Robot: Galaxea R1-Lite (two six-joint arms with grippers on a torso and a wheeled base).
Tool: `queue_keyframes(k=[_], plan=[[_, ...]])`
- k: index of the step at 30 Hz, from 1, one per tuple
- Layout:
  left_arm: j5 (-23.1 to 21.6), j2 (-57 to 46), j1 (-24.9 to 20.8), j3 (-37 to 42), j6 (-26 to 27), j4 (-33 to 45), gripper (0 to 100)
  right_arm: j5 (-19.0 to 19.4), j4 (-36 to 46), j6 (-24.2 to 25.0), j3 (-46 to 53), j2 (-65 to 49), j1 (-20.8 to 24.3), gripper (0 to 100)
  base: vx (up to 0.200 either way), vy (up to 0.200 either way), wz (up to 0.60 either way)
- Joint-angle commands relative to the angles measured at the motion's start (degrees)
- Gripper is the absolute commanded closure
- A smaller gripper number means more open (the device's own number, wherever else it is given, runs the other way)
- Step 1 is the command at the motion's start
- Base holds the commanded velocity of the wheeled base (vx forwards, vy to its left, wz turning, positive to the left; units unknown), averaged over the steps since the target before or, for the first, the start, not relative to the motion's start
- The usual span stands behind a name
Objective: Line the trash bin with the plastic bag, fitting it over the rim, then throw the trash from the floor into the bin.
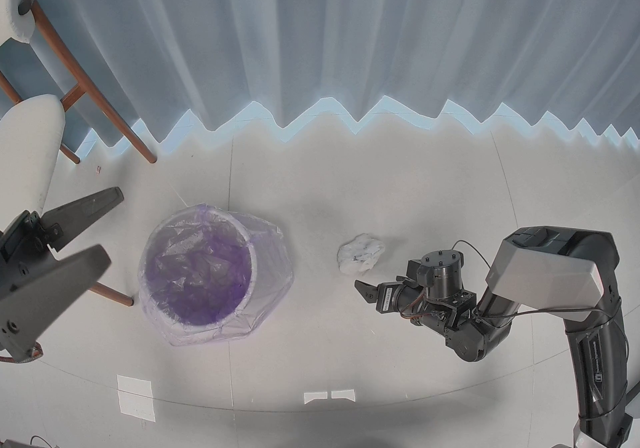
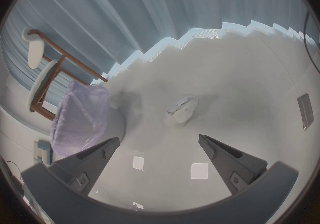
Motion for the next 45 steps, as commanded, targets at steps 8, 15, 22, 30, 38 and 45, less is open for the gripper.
queue_keyframes(k=[8, 15, 22, 30, 38, 45], plan=[[0.01, -1.75, 0.12, -0.44, 0.01, 0.66, 0, -0.32, 0.14, -0.58, -0.94, 3.8, -2.87, 0, 0.2, 0.0, 0.0], [0.01, -2.02, 0.12, -0.44, 0.1, 0.66, 0, 0.03, -0.21, 0.21, 0.02, 3.89, -2.87, 0, 0.2, 0.0, 0.0], [0.1, -2.46, 0.12, -1.58, 0.01, 0.66, 0, 0.82, 0.31, 4.07, -0.24, 4.68, -2.87, 0, 0.0, 0.0, 0.0], [-0.07, -3.07, 0.12, -1.58, -0.25, 0.66, 0, 3.81, 3.83, 12.34, -3.58, 4.68, -2.95, 0, 0.0, 0.0, 0.0], [-5.0, -2.9, -1.64, -1.85, -5.0, 0.75, 0, 5.48, 8.57, 19.63, -5.34, 4.24, -3.3, 0, -0.05, 0.0, 0.0], [-6.23, -2.98, -1.55, -1.67, -7.02, 0.66, 0, 6.1, 10.42, 20.33, -5.95, 4.15, -3.3, 0, -0.2, 0.0, 0.0]])
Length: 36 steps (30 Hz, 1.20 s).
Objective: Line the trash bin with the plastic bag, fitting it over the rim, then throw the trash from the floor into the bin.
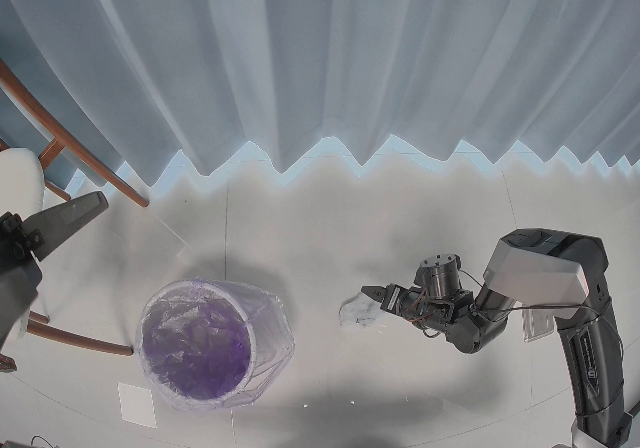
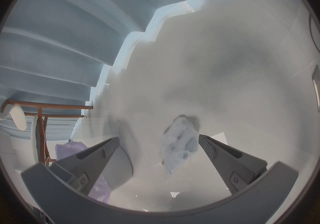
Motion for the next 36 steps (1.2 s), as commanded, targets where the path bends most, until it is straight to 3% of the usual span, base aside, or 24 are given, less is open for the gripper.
queue_keyframes(k=[1, 9, 17, 25, 27, 36], plan=[[0.19, 0.01, 0.2, -0.05, -0.05, -0.1, 0, 0.1, 1.85, 0.02, -0.88, -0.35, 0.02, 0, 0.0, 0.0, 0.0], [0.98, 0.54, 4.5, -1.37, 0.3, -0.18, 0, -0.08, 5.28, 0.02, -4.57, -0.17, 0.11, 0, 0.0, 0.0, 0.0], [0.89, 1.68, 13.82, -3.22, 0.13, -0.01, 0, -1.84, 10.73, 0.02, -11.25, 3.43, 2.31, 0, 0.0, 0.0, 0.0], [0.63, 2.12, 13.99, -4.27, -0.93, 0.61, 0, -2.98, 9.67, -0.33, -14.24, 5.1, 2.75, 0, 0.0, 0.0, 0.0], [0.54, 1.95, 14.17, -5.06, -3.39, 2.63, 0, -3.59, 8.53, -0.42, -14.15, 5.27, 2.92, 0, 0.0, 0.0, 0.0], [0.63, 0.71, 14.26, -6.56, -4.44, 6.41, 0, -3.77, 9.23, -0.33, -14.94, 5.45, 2.75, 0, -0.133, 0.0, 0.0]])
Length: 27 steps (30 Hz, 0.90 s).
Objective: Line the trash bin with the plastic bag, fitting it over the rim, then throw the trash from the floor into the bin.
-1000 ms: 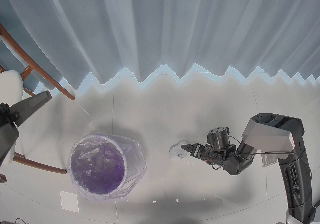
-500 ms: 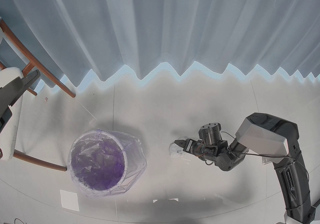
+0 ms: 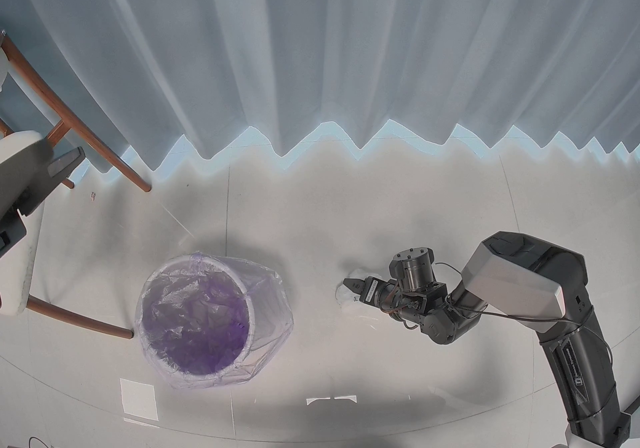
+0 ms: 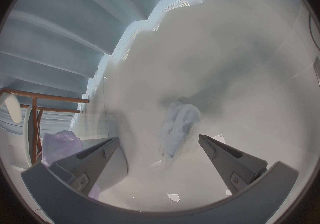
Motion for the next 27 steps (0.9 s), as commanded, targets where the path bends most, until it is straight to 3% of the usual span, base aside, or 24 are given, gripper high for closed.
queue_keyframes(k=[1, 22, 23, 27], plan=[[0.02, -0.58, 0.18, -0.39, -0.05, -0.14, 0, 0.03, 0.06, 0.03, -0.41, 0.42, -0.2, 0, 0.0, 0.0, 0.0], [-0.16, -1.28, -0.26, -0.13, -0.05, 0.39, 0, -0.49, 5.34, 2.4, -12.37, 5.25, -0.56, 0, 0.0, 0.0, 0.0], [-0.16, -1.28, -0.26, -0.13, -0.05, 0.39, 0, -0.58, 5.34, 2.66, -12.45, 5.25, -0.56, 100, 0.0, 0.0, 0.0], [-0.16, -1.28, -0.26, -0.13, -0.05, 0.39, 0, -0.93, 6.66, 2.84, -13.07, 5.52, -1.08, 100, 0.0, 0.0, 0.0]])
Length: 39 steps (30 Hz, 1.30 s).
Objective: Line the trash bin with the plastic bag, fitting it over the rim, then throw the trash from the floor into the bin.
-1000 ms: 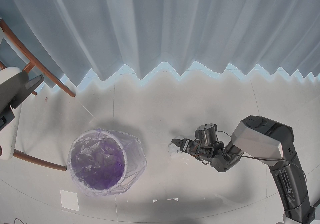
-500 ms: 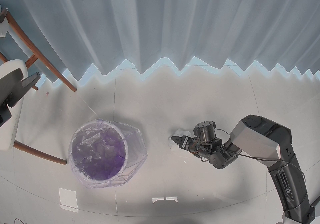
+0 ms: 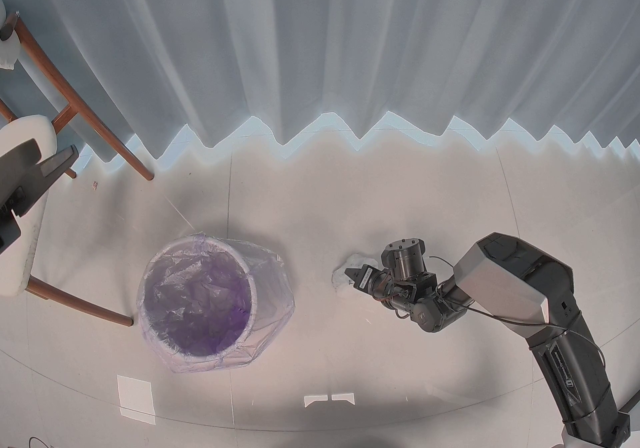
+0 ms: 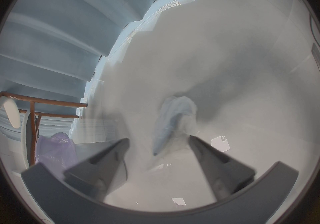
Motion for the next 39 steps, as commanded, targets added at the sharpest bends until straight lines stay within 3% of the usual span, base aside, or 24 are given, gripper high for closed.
queue_keyframes(k=[1, 14, 19, 27, 31, 33, 39], plan=[[-0.02, -0.06, 0.02, -0.02, -0.03, 0.0, 0, -0.47, 1.8, 0.1, -1.11, 0.86, -0.72, 100, 0.0, 0.0, 0.0], [0.15, -0.06, 0.37, 0.24, 0.06, 0.17, 0, -1.17, 1.71, 1.33, 0.82, -3.0, -0.8, 100, 0.0, 0.0, 0.0], [0.06, -0.15, 0.11, 0.77, 0.06, 0.17, 0, -0.82, 1.36, 2.12, 7.85, -12.67, -0.01, 100, 0.0, 0.0, 0.0], [-0.02, 0.38, -0.24, 3.32, 2.96, 0.17, 0, 0.06, -11.04, -1.92, 33.52, -35.35, 3.33, 100, 0.0, 0.0, 0.0], [0.06, 0.55, -0.24, 3.41, 3.13, 0.17, 0, 4.28, -17.19, -1.66, 43.36, -43.96, 3.41, 100, 0.0, 0.0, 0.0], [0.06, 0.73, -0.24, 3.85, 3.13, 0.17, 0, 8.41, -19.47, -1.57, 48.37, -47.83, 3.41, 100, 0.0, 0.0, 0.0], [0.06, 1.87, -1.03, 4.64, 3.13, 0.17, 0, 11.93, -24.92, -0.08, 51.8, -53.8, 3.33, 100, 0.0, 0.0, 0.0]])
